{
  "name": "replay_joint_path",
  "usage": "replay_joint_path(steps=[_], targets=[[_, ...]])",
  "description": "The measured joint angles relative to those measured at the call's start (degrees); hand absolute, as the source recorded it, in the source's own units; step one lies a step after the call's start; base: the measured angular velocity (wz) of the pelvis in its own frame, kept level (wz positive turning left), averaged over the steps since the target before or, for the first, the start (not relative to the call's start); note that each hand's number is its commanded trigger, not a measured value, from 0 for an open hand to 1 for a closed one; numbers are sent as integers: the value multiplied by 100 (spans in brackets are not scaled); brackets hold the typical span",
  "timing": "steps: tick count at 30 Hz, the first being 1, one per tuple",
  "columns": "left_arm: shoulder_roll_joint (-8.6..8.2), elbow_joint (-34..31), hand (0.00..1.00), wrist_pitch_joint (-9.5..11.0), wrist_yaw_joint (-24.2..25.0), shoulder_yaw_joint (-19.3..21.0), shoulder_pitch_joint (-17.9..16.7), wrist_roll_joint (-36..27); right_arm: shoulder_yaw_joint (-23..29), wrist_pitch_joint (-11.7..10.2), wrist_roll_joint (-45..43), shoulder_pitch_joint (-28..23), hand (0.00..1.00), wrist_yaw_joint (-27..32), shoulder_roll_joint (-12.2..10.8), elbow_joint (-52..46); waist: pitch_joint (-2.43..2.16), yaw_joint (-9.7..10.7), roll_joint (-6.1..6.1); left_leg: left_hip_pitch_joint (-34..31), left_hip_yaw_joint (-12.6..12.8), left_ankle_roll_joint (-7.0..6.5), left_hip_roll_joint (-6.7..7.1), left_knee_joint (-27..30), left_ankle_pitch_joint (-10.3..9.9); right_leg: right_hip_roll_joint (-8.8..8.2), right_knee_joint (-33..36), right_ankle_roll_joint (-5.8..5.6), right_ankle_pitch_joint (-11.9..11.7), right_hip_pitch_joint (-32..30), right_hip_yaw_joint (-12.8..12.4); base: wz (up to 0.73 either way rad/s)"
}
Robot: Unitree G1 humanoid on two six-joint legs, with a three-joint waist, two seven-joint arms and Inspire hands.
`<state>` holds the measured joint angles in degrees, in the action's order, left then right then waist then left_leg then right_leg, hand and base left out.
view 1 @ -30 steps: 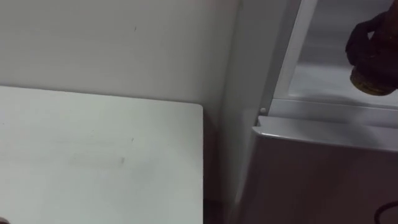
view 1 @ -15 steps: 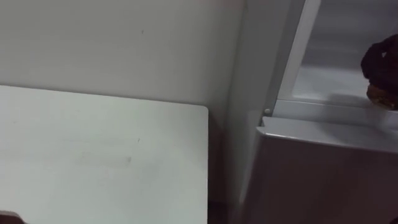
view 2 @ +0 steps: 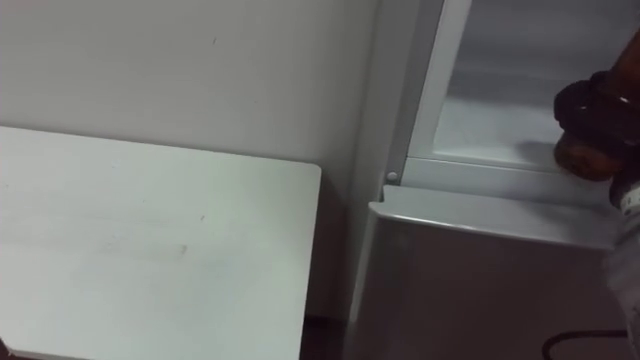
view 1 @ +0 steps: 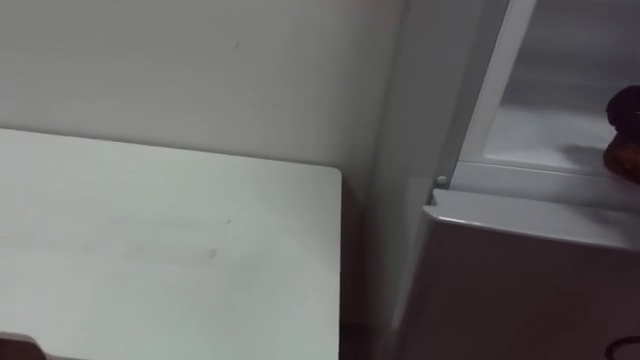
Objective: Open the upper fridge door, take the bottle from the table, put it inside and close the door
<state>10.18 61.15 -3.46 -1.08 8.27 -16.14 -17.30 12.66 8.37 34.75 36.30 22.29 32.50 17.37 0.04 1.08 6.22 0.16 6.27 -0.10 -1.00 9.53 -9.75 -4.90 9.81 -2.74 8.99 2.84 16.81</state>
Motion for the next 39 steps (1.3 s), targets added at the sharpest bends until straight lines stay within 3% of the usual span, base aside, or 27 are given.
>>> replay_joint_path(steps=[8, 10, 13, 17, 25, 36, 39], targets=[[-4, 67, 0, -25, -5, 87, -46, -25, -30, 55, 10, 85, 100, 16, 2, 107, -10, -160, 83, -5, -47, 8, 2, 13, 9, -3, 5, 0, 2, 6, 58, 3], [-11, 70, 0, -26, 0, 201, -62, -53, -31, 255, 24, 251, 100, 89, 2, 131, -43, -164, 159, -106, -73, 12, 4, 38, 12, -6, 10, 1, 6, -83, 65, 2], [-19, 74, 0, -39, 8, 291, -113, -54, -31, 407, 23, 597, 100, 160, 8, 283, -47, -138, 185, -152, -121, 12, 15, 91, 12, -9, 7, 2, 6, -75, 72, 9], [-15, 61, 0, -135, 3, 291, -140, -58, -184, 414, 96, 881, 100, 266, 173, 408, -42, -158, 198, -149, -199, 12, 21, 126, 12, -10, -9, 2, 6, -11, 133, 11], [-6, -12, 0, -319, -135, 285, -116, -64, -547, 435, 133, 881, 100, 125, 186, 745, -37, -203, 207, -251, -336, 13, 33, 212, 11, -13, -12, 2, 6, 4, 264, 8], [3, -195, 0, -606, -321, 287, -211, -235, -753, 412, 103, 1033, 100, -237, 485, 1803, -29, -507, 205, -141, -407, 14, 42, 175, 10, -15, -17, 2, 6, 149, 331, 4], [5, -212, 0, -668, -324, 290, -249, -248, -774, 360, 58, 1031, 100, -247, 534, 1948, 9, -630, 203, -65, -412, 20, 35, 171, 3, -13, -22, 2, 6, 212, 378, 0]])
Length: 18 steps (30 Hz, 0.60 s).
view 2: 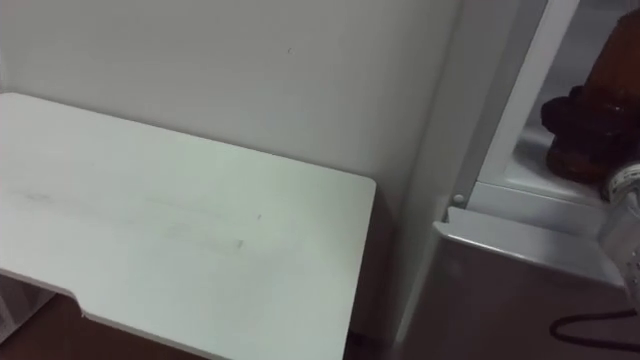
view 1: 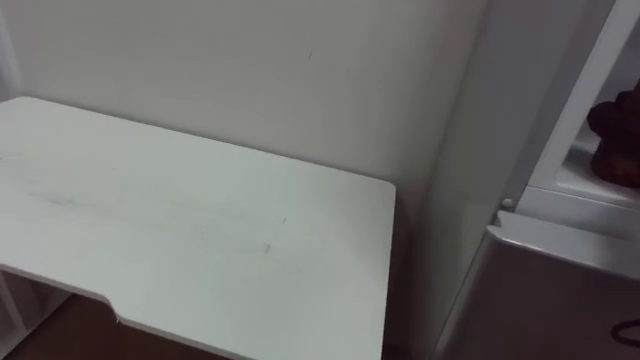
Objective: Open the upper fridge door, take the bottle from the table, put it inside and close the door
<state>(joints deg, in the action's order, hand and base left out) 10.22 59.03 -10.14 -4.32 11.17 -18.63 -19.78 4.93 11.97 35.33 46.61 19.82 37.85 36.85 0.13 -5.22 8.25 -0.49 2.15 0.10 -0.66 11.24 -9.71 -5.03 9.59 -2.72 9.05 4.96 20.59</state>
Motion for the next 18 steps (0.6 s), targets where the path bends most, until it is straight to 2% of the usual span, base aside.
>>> replay_joint_path(steps=[7, 12, 15, 18], targets=[[-9, 37, 0, -81, -20, 106, -92, 9, 13, -112, 12, -68, 100, 1, 47, 87, 7, -148, -10, 19, 1, 4, -8, -3, -4, 5, 2, 0, 0, 25, 6, 0], [0, -44, 0, -63, -90, 107, -428, 16, -48, -310, 5, -118, 100, -3, 47, 180, 25, -165, -36, -21, -25, 5, -7, 12, -5, 11, -2, 0, 0, 32, 2, 1], [15, -97, 0, -63, -145, 105, -494, 21, -127, -482, -62, -118, 100, 11, 58, 287, 27, -161, -45, -104, -68, 10, -7, 49, -7, 18, -3, 0, 0, -2, 3, 6], [23, -127, 0, -63, -149, 103, -475, 18, -171, -609, -168, -117, 100, 76, 59, 344, 22, -253, -85, -139, -68, 11, -8, 78, -6, 18, -2, 1, -1, -21, 9, 0]])
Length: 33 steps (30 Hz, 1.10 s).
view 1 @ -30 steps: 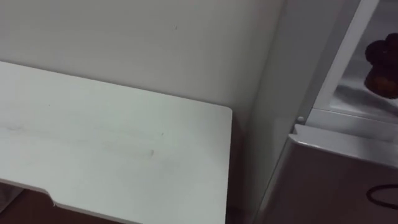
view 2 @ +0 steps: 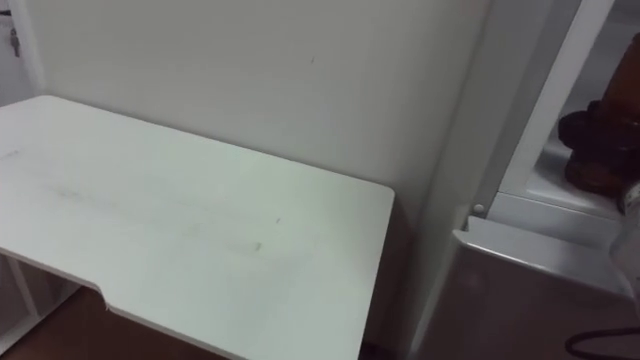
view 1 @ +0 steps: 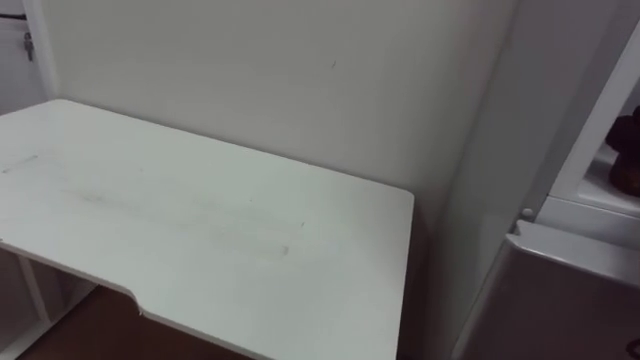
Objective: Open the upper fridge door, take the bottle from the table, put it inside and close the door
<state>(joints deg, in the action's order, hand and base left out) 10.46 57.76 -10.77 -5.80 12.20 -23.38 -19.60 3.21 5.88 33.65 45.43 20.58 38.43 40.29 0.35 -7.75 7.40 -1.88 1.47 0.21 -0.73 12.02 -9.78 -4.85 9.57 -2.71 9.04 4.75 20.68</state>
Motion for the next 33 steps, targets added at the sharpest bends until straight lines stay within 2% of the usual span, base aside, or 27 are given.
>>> replay_joint_path(steps=[4, 7, 8, 9, 10, 16, 21, 28, 33], targets=[[13, -63, 0, -2, 0, -11, 44, 6, -25, -165, -155, 14, 100, 67, 17, 96, -23, -41, -50, -117, -11, 3, -2, 88, -4, 4, 1, 26, -16, -78, 7, 1], [33, -92, 0, -1, -4, -44, 61, 4, -97, -304, -285, 15, 100, 129, 20, 149, -17, -44, -87, -193, -55, 2, 0, 157, -5, 6, 2, 33, -21, -91, 45, 8], [58, -93, 0, -1, -15, -70, 71, 4, -111, -342, -318, 15, 42, 161, 20, 150, -18, -46, -94, -229, -78, 3, 0, 172, -4, 7, 2, 33, -21, -103, 68, 9], [75, -91, 0, 0, -26, -84, 84, 16, -116, -359, -383, 15, 13, 185, 16, 156, -15, -49, -100, -255, -91, 5, -1, 179, -3, 11, 2, 33, -22, -116, 80, 6], [93, -91, 0, 0, -27, -131, 84, 20, -122, -382, -403, 15, 0, 191, 15, 166, -15, -56, -102, -258, -91, 6, -2, 179, -2, 12, 2, 35, -23, -119, 80, 0], [225, -137, 0, 2, -34, -351, 204, 48, -189, -614, -476, 82, 0, 276, 18, 267, -14, -51, -111, -476, -89, 8, -30, 303, -1, 39, 2, 98, -76, -288, 96, 0], [350, -238, 0, 88, -37, -457, 313, 53, -207, -789, -472, 91, 0, 394, 17, 355, -6, -75, -140, -605, -123, 22, -57, 371, -9, 68, 2, 132, -101, -374, 137, 2], [363, -269, 0, 70, -94, -681, 303, 52, -206, -793, -469, 171, 0, 424, 31, 369, -9, -80, -256, -663, -185, 54, -59, 425, -17, 82, 3, 141, -108, -387, 159, 3], [362, -279, 0, 27, -71, -702, 303, 52, -208, -794, -485, 173, 0, 394, 50, 347, -27, -65, -313, -691, -212, 58, -61, 444, -2, 90, 3, 142, -108, -392, 180, 2]])
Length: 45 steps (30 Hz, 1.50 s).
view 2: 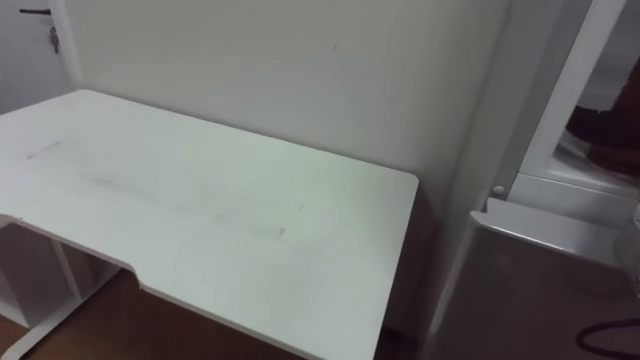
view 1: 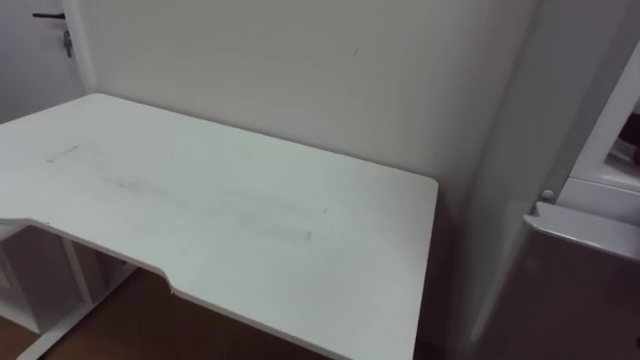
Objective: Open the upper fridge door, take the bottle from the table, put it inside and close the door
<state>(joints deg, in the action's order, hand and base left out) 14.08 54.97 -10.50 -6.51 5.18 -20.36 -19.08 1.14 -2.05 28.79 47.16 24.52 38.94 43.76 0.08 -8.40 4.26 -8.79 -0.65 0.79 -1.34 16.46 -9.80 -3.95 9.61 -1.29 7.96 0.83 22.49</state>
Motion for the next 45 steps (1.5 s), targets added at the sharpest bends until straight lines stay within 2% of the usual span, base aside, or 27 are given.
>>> replay_joint_path(steps=[8, 10, 15, 17, 25, 29, 34, 40, 41, 45], targets=[[11, -263, 0, 33, 126, -117, 25, -61, 4, 0, 32, -23, 0, -333, 4, -15, -23, 54, 31, 5, 11, -14, -6, -35, 33, -2, 6, 6, -3, -13, 46, 0], [17, -260, 0, 81, 112, -115, 26, -70, 6, 0, 95, -63, 0, -412, 4, 9, -41, 74, 79, 50, 24, -13, -6, -98, 59, -8, 5, 6, -3, 7, 48, 0], [19, -262, 0, 132, 104, -209, 33, -72, 11, -4, 263, -74, 0, -467, 5, 6, -4, 130, 155, 41, 26, -10, -9, -101, 60, -6, -2, 5, -3, 1, 52, 0], [19, -262, 0, 136, 98, -212, 33, -85, 8, -33, 315, -82, 0, -479, 4, -14, -3, 152, 159, 40, 28, -11, -10, -104, 58, -6, -2, 5, -3, 1, 52, 0], [29, -342, 0, 186, 59, -197, -14, -148, 43, -29, 958, -170, 0, -473, 2, -422, 7, 234, 107, 109, 43, -11, -12, -131, 59, -12, -3, 5, -3, 34, 113, -1], [5, -370, 0, 175, 52, -197, -33, -163, 75, 50, 1084, -181, 0, -472, -3, -628, -29, 277, 18, 189, 66, -8, -11, -184, 64, -17, -4, 5, -3, 60, 110, -3], [-26, -421, 0, 184, 39, -186, -62, -162, 264, 118, 1377, -347, 0, -508, -86, -991, -24, 339, -64, 452, 130, -10, -8, -354, 79, -25, -50, -2, 1, 268, 92, -3], [-117, -426, 0, 185, 48, -129, -41, -157, 414, 206, 1348, -798, 0, -435, -86, -1621, -39, 394, -33, 581, 161, -9, 0, -458, 79, -31, -100, -10, 6, 351, 106, -1], [-149, -426, 0, 185, 49, -85, -44, -157, 437, 207, 1341, -870, 0, -429, -88, -1655, -29, 394, -24, 660, 171, -11, 0, -480, 79, -33, -100, -11, 7, 409, 106, 0], [-194, -430, 0, 208, 73, -80, -39, -138, 474, 238, 1343, -1080, 0, -317, -88, -1872, -23, 396, 1, 833, 228, -18, 5, -563, 72, -38, -100, -50, 31, 502, -19, -5]])
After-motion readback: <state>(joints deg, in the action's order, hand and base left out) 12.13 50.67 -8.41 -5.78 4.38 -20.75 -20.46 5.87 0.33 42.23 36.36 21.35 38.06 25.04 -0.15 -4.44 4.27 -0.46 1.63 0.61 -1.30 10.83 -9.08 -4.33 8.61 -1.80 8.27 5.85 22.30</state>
